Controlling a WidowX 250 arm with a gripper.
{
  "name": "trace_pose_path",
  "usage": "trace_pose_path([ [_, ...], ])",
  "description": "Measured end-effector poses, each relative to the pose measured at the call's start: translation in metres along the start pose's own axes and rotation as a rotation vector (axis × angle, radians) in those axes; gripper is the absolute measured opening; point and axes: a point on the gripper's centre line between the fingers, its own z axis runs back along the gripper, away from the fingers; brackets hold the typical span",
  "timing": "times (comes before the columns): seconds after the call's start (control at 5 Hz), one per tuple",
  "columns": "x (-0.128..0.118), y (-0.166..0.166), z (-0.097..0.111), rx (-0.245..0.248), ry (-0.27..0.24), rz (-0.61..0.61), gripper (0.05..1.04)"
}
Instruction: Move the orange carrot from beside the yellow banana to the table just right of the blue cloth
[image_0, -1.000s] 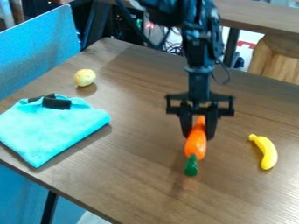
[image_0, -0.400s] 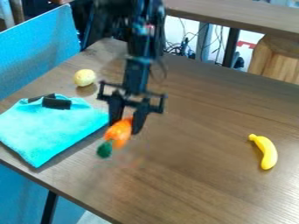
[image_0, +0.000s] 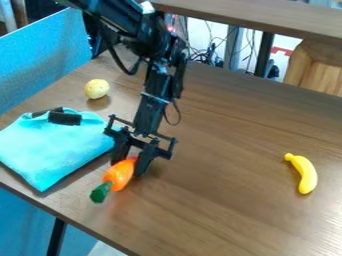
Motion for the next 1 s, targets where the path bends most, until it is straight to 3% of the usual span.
trace_pose_path([
  [0.4,0.011,0.0011,0.0041,0.027,-0.025,-0.026,0.529],
  [0.6,0.0089,0.0007,0.005,0.022,-0.055,-0.028,0.75],
  [0.8,0.0057,-0.0002,0.0074,-0.005,-0.124,-0.009,0.93],
  [1.0,0.0044,-0.0031,0.0082,-0.036,-0.165,0.007,0.982],
])
